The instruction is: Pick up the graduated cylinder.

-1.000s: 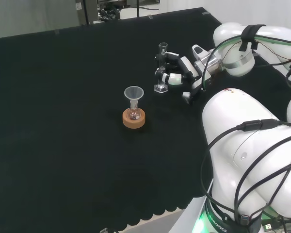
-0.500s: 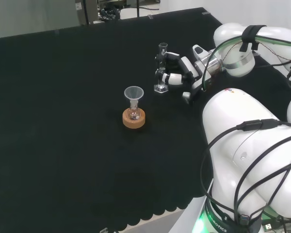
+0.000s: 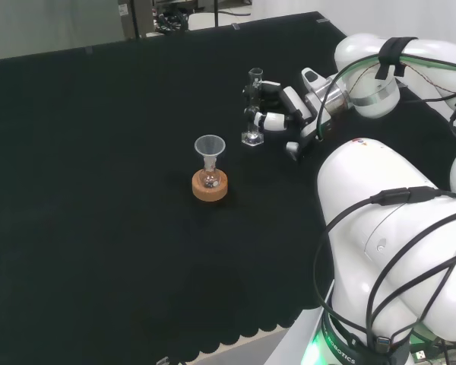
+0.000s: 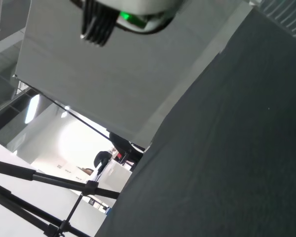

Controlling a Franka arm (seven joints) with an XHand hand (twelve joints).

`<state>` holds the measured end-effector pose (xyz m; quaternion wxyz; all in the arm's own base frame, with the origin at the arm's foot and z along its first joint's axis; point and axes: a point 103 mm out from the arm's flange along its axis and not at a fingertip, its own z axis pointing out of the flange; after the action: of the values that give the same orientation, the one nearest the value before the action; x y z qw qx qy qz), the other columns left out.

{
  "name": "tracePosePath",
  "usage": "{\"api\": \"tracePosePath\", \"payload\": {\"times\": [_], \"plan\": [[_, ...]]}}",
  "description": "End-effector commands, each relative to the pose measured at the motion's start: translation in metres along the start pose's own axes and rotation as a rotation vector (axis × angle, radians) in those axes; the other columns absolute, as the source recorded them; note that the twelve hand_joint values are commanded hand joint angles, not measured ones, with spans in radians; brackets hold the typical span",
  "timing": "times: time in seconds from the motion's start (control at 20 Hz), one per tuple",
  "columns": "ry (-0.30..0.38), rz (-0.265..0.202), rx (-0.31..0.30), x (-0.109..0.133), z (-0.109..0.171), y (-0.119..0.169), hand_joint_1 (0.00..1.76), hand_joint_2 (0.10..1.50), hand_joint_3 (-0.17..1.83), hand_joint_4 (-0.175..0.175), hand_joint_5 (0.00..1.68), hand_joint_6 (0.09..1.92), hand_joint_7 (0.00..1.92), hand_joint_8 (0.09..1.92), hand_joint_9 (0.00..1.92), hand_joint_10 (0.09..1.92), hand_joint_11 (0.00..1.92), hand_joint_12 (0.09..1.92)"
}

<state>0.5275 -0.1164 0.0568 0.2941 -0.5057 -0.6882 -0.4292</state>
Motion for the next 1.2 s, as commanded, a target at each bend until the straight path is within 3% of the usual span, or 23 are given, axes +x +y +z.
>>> {"api": "tracePosePath", "payload": {"times": [0.05,0.3,0.65,1.2], "plan": [[-0.025,0.013,-0.007,0.001,-0.005,0.001,1.11,0.77,0.62,0.018,0.76,0.62,0.98,0.53,1.2,0.22,0.97,1.01],[-0.081,0.033,0.001,0.001,-0.008,0.002,1.16,0.87,0.63,0.008,0.77,0.67,0.97,0.57,1.21,0.19,1.01,0.97],[-0.131,0.051,0.021,0.003,-0.01,0.004,1.16,0.9,0.62,0.003,0.8,0.68,0.94,0.61,1.22,0.17,1.05,0.94],[-0.319,0.035,0.141,0.018,-0.029,0.012,1.18,0.92,0.59,-0.014,0.82,0.66,0.93,0.63,1.24,0.15,1.1,0.91]]}}
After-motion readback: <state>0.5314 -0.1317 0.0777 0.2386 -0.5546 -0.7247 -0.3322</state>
